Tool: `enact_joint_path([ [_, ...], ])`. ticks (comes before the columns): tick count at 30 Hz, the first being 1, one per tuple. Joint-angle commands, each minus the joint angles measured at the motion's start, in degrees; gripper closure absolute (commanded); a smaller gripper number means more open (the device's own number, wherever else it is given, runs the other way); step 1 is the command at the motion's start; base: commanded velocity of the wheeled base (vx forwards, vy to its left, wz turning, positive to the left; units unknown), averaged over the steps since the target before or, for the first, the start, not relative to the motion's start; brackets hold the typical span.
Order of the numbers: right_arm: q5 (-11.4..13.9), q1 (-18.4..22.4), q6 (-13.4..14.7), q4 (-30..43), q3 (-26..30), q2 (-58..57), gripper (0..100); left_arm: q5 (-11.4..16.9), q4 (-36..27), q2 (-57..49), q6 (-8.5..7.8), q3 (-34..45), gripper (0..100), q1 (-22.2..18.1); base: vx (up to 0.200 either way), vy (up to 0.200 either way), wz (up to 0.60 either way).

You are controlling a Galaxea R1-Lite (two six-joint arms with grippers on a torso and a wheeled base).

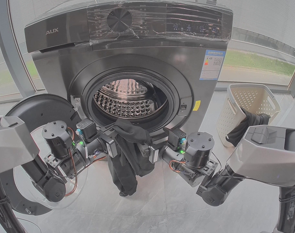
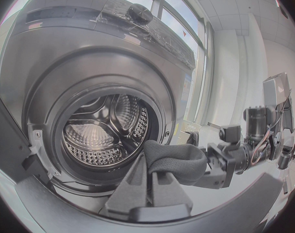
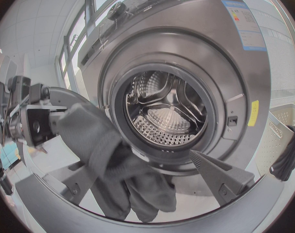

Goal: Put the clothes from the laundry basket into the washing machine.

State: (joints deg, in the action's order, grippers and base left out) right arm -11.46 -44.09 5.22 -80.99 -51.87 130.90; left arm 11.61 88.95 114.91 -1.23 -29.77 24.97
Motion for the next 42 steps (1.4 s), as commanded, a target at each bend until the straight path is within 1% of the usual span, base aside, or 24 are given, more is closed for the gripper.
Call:
enact_joint_path([
  [1,1.0,1.91,-0.03,-1.1,5.73,-0.3,0,0.52,0.43,-2.41,0.35,-0.2,100,-0.18,0.0,0.0,0.0],
  [2,1.44,2.17,-0.03,-1.45,6.34,-0.21,0,0.52,0.43,-2.41,0.35,-0.29,100,-0.18,0.0,0.0,0.0],
  [3,2.58,2.78,-0.03,-2.24,7.49,-0.03,0,0.61,0.43,-2.58,0.35,-0.29,100,-0.27,0.0,0.0,0.0],
  [4,2.58,2.78,-0.03,-2.24,7.49,-0.03,0,0.61,0.43,-2.58,0.35,-0.29,100,-0.27,0.0,0.0,0.0],
  [5,4.08,3.84,-0.03,-2.68,8.98,0.32,0,0.96,0.34,-3.11,0.35,-0.29,100,-0.44,0.0,0.0,0.0],
  [6,4.43,4.19,-0.03,-2.68,9.42,0.41,0,1.23,0.34,-3.2,0.44,-0.29,100,-0.44,0.0,0.0,0.0],
  [7,5.31,4.98,-0.12,-2.85,10.47,0.58,0,1.67,0.34,-3.46,0.44,-0.2,100,-0.62,0.0,0.0,0.0],
  [11,7.59,7.36,-0.65,-2.94,12.06,1.72,0,1.84,0.43,-4.08,0.35,-0.11,100,-1.15,0.0,0.0,0.0],
  [14,9.17,8.5,-0.65,-3.73,11.97,2.69,0,2.54,0.34,-5.05,0.44,0.24,100,-1.15,0.0,0.0,0.0],
  [17,12.25,9.46,-0.65,-6.28,11.79,4.54,0,3.69,0.43,-5.92,0.53,0.59,100,-1.24,0.0,0.0,0.0],
  [20,14.54,9.82,-0.65,-7.6,11.7,6.47,0,3.78,0.43,-6.01,0.44,0.68,100,-1.24,0.0,0.0,0.0],
  [25,18.75,9.73,-0.65,-7.51,10.91,7.79,0,3.69,0.34,-6.01,0.44,0.77,100,-1.15,0.0,0.0,0.0],
  [27,19.98,9.73,-0.38,-7.07,10.3,8.23,0,3.69,0.34,-6.01,0.44,0.85,100,-1.15,0.0,0.0,0.0],
  [28,19.98,9.73,-0.38,-7.07,10.3,8.23,0,3.69,0.34,-6.01,0.44,0.85,100,-1.15,0.0,0.0,0.0],
  [29,20.78,9.82,-0.3,-6.81,9.51,9.02,0,3.69,0.34,-6.1,0.44,1.2,100,-1.15,0.0,0.0,0.0],
  [34,22.97,9.82,-0.03,-6.37,5.73,12.1,0,3.69,0.43,-6.19,0.44,1.56,100,-1.24,0.0,0.0,0.0],
  [39,23.5,9.38,0.41,-3.91,1.33,14.12,0,3.69,0.43,-6.45,0.35,1.91,100,-1.15,0.0,0.0,0.0],
  [40,23.59,9.2,1.2,-2.85,-0.34,14.56,0,3.69,0.43,-6.45,0.35,2.0,100,-1.15,0.0,0.0,0.0],
  [42,23.5,9.11,1.73,-2.15,-2.01,15.08,0,3.69,0.34,-6.45,0.35,2.0,100,-1.15,0.0,0.0,0.0],
])
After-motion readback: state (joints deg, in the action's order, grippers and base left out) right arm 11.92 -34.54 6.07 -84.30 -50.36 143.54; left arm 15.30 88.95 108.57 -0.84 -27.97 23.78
